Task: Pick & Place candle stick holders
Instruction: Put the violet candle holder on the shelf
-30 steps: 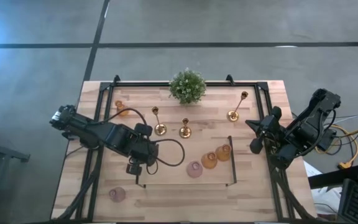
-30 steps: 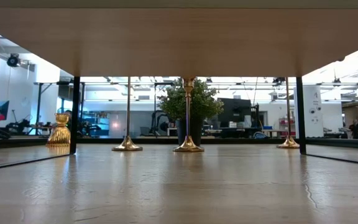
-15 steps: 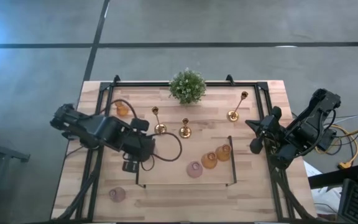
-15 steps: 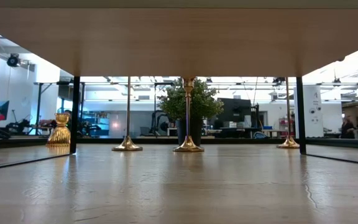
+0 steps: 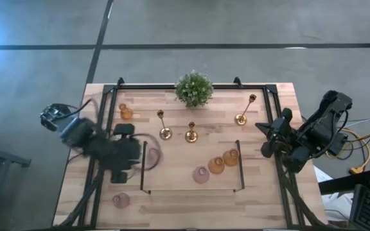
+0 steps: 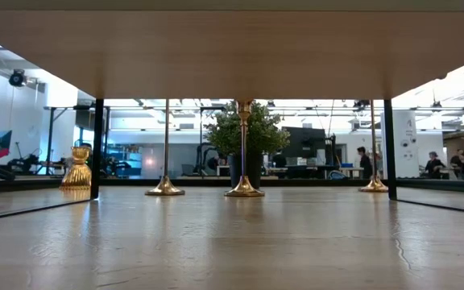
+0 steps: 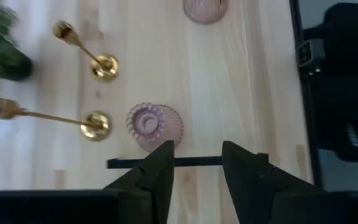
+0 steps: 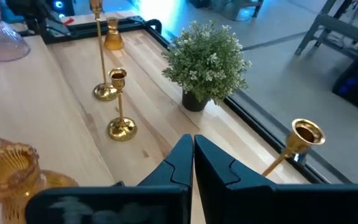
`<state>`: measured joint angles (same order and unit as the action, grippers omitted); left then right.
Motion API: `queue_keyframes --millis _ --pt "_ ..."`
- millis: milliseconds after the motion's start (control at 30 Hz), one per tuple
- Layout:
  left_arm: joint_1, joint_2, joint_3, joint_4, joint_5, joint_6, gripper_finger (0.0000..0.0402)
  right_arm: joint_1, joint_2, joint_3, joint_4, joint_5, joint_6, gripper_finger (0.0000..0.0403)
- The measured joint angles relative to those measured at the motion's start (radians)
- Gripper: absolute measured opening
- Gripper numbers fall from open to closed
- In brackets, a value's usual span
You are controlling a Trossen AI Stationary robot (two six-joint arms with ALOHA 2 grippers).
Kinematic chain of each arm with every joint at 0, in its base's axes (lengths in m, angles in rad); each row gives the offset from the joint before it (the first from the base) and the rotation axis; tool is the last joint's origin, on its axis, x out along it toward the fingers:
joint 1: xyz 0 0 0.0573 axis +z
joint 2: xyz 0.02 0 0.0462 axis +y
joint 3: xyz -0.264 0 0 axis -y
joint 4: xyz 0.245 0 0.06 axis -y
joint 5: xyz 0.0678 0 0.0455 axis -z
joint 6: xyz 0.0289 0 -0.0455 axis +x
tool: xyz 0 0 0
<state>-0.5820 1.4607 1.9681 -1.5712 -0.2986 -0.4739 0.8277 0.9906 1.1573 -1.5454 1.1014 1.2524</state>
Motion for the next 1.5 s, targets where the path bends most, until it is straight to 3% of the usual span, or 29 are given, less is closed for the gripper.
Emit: queue_keyframes --millis 133,300,433,600,833,1033,1500 --pt "-0.182 -0.06 -0.074 0.0 -0.209 -0.121 0.0119 0.07 -0.114 -0.033 -0.023 0.01 0.02 0.0008" --pt "-0.436 -0.139 -0.241 0.023 -0.486 -0.378 0.0108 0.166 -0.322 -0.16 -0.013 0.123 0.029 0.0008" --pt "-0.572 -0.185 -0.397 0.044 -0.605 -0.576 0.0106 0.187 -0.473 -0.274 0.017 0.176 0.03 0.0008" --pt "-0.634 -0.23 -0.566 0.049 -0.626 -0.764 0.0106 0.187 -0.606 -0.388 0.086 0.181 0.035 0.0008" --pt "-0.675 -0.275 -0.695 0.162 -0.634 -0.803 0.0106 0.187 -0.697 -0.465 0.281 0.055 -0.149 0.0008" --pt "-0.711 -0.287 -0.767 0.224 -0.659 -0.841 0.0106 0.187 -0.71 -0.489 0.41 0.022 -0.248 0.0008" --pt "-0.822 -0.281 -0.861 0.41 -0.636 -0.981 0.0106 0.187 -0.691 -0.485 0.415 0.021 -0.251 0.0008"
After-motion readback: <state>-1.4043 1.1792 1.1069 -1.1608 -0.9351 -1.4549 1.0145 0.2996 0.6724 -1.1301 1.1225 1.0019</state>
